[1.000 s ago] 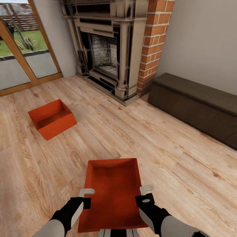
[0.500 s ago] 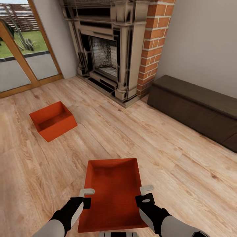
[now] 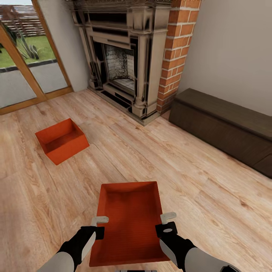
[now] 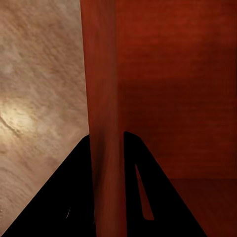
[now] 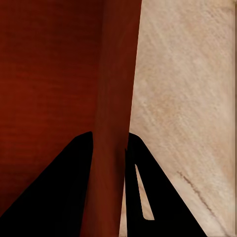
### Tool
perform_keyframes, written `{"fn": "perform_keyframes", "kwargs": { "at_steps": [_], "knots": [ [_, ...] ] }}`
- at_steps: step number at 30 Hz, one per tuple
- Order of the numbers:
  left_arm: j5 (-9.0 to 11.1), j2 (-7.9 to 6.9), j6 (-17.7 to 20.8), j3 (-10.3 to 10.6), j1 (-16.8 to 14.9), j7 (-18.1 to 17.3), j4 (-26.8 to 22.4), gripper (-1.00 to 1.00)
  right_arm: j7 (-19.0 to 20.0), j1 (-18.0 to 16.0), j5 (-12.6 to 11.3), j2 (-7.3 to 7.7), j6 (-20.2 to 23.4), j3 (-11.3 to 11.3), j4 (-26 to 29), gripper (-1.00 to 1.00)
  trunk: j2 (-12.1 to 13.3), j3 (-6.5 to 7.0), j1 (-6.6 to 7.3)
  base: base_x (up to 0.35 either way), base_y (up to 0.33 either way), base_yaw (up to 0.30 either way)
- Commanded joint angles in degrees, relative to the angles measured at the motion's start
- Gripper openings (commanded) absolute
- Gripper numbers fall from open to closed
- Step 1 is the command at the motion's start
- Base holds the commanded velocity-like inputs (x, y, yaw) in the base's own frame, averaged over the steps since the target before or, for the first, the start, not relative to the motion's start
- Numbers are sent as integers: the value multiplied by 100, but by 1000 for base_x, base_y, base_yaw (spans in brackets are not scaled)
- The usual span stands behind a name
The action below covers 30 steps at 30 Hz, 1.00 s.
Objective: Move the two storage containers from the living room to the garage. In the garage, place one container on the floor and stack the other container on top of it (either order is fine).
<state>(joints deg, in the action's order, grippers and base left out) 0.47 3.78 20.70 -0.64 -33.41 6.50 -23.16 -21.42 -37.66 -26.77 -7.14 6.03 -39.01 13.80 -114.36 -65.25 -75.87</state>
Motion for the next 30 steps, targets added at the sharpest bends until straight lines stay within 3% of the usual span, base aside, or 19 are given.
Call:
{"fn": "perform_keyframes", "kwargs": {
  "at_steps": [1, 30],
  "knots": [
    [68, 5, 31, 20, 3, 18, 4, -100, -11, -5, 58, 2, 39, -1, 64, -100, 40, 15, 23, 0, 0, 0],
    [68, 5, 31, 20, 4, 18, 4, -100, -11, -5, 58, 0, 39, 7, 105, -100, 1203, 535, 660, 0, 0, 0]
  ]
}}
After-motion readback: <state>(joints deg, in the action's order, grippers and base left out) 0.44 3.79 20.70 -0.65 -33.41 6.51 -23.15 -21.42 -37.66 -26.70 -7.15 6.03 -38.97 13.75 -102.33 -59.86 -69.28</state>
